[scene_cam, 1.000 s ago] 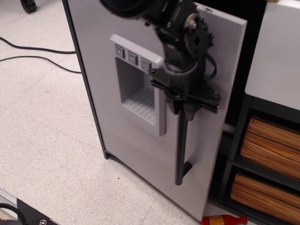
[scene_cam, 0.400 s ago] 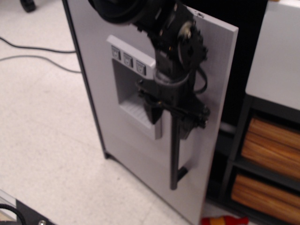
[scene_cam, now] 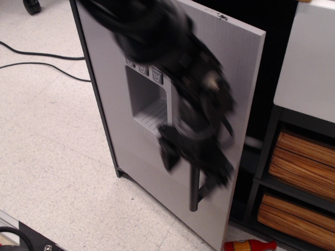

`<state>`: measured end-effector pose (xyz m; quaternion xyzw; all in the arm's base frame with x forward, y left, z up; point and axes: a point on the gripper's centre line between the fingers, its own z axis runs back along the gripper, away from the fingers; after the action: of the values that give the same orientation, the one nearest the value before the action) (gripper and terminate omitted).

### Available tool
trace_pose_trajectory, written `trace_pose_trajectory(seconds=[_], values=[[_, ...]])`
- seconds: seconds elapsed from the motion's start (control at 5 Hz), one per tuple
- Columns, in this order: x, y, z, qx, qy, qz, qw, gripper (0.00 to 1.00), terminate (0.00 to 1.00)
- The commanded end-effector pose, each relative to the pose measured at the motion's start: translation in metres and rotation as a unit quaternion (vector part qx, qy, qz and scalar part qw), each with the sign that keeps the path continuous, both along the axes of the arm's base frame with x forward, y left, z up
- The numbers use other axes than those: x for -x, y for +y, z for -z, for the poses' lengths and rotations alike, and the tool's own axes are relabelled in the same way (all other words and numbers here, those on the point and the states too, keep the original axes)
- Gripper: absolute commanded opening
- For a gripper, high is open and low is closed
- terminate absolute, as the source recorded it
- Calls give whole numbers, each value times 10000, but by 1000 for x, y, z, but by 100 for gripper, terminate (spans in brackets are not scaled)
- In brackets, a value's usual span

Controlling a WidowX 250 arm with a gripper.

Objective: Open fridge

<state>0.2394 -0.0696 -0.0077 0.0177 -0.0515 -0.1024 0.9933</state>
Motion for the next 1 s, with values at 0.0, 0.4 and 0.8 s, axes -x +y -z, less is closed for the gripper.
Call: trace_pose_trajectory(seconds=[0.0,0.4,0.8], values=[[-33,-62,2,399,-298,313,9983,100,0],[-71,-98,3,731,-332,139,9967,100,0],[-93,-91,-4,538,-847,-256,9946,100,0]])
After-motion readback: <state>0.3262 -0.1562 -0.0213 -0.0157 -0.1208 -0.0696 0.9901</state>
